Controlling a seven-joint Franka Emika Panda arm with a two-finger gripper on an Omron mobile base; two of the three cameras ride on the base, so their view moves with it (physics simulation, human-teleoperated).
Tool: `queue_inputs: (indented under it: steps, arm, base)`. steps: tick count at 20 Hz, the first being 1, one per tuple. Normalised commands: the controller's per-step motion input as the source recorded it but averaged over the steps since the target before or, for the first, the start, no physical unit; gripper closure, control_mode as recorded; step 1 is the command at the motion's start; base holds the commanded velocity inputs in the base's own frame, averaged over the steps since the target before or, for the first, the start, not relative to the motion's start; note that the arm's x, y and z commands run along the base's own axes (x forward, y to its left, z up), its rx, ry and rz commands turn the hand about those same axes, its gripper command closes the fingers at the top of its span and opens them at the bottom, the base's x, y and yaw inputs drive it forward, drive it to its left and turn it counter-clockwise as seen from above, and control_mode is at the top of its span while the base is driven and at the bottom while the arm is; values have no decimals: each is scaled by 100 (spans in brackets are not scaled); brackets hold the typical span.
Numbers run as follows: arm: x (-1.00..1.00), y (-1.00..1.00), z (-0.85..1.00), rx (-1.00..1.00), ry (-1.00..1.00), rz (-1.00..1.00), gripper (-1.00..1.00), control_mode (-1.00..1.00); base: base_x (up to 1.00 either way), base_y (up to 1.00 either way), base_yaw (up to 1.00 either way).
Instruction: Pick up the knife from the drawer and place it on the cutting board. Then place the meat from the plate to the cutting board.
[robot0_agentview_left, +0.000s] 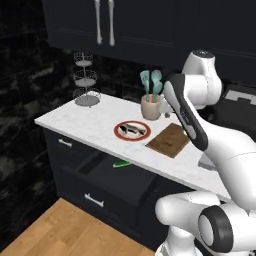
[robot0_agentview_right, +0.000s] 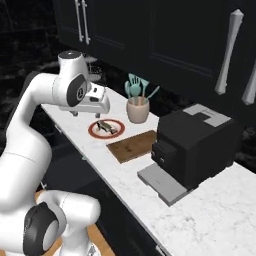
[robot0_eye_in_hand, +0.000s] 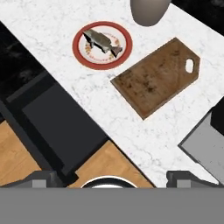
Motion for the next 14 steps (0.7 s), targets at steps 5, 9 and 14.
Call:
queue_inputs:
  steps: [5,9,14]
  arm:
    - [0,0,0,0,0,0,-100,100]
    - [0,0,0,0,0,0,-100,100]
    - [0,0,0,0,0,0,-100,100]
  base:
    - [36,-16,36]
    - [28,-8,27]
    - [5,0,2]
